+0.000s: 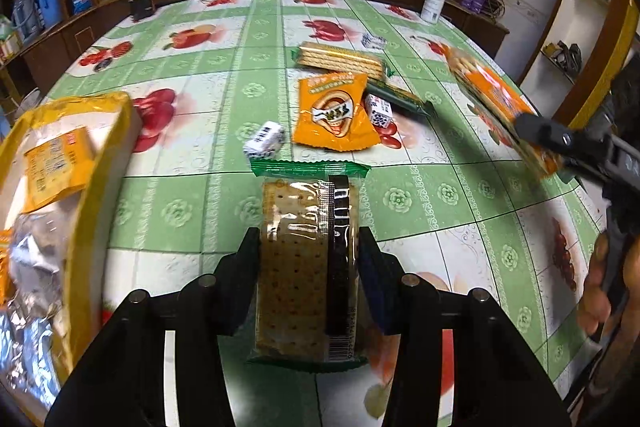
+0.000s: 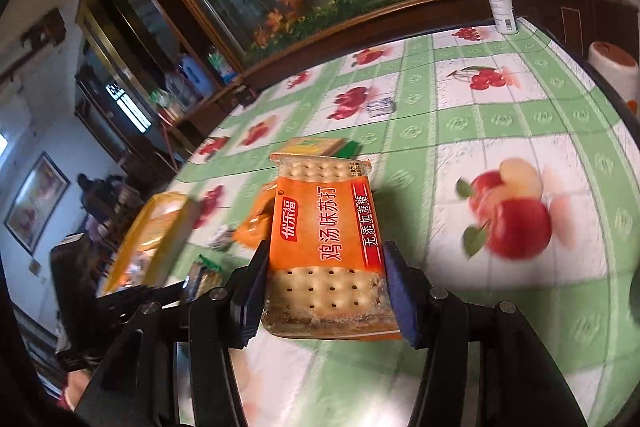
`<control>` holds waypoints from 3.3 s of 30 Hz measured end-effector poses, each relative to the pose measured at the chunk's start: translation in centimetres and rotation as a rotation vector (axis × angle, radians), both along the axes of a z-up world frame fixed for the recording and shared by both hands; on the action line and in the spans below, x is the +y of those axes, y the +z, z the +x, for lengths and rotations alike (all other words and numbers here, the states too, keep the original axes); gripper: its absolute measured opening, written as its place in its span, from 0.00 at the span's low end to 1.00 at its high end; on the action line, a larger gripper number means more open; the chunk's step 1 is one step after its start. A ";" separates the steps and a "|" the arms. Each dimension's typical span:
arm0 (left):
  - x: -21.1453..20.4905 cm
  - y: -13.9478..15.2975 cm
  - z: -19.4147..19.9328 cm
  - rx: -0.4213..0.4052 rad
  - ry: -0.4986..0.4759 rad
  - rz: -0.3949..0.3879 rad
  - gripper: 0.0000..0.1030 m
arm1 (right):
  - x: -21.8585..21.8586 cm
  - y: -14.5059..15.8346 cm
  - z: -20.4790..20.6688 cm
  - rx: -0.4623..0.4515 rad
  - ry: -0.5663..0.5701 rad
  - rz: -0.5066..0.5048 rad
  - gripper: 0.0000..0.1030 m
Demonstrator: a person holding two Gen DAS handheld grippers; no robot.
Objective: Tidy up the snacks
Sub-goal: 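Grasp the clear cracker sleeve with the left gripper while the right grasps the orange soda cracker pack, then carry both cracker packs over the yellow tray and open both grippers to release them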
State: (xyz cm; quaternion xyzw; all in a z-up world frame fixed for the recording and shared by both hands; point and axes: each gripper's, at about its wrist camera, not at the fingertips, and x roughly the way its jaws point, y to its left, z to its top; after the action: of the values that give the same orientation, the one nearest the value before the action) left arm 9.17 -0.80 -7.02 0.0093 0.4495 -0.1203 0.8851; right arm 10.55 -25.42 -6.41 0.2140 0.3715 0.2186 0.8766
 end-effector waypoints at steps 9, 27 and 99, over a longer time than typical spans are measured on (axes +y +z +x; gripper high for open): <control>3.4 2.5 -3.5 -0.074 0.106 0.038 0.44 | 4.8 1.7 -4.9 -0.056 0.068 0.036 0.53; 10.3 3.5 -6.5 -0.123 0.276 0.066 0.44 | 15.1 3.8 -7.1 -0.089 0.282 0.044 0.53; 21.8 3.2 -2.9 -0.146 0.589 0.279 0.77 | 31.5 3.9 2.2 -0.141 0.374 -0.146 0.71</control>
State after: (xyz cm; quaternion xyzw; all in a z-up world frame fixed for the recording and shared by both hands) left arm 6.26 20.96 -3.81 0.0084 0.3807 0.2043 0.9018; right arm 12.78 6.05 -2.49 0.0612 0.3572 0.3641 0.8579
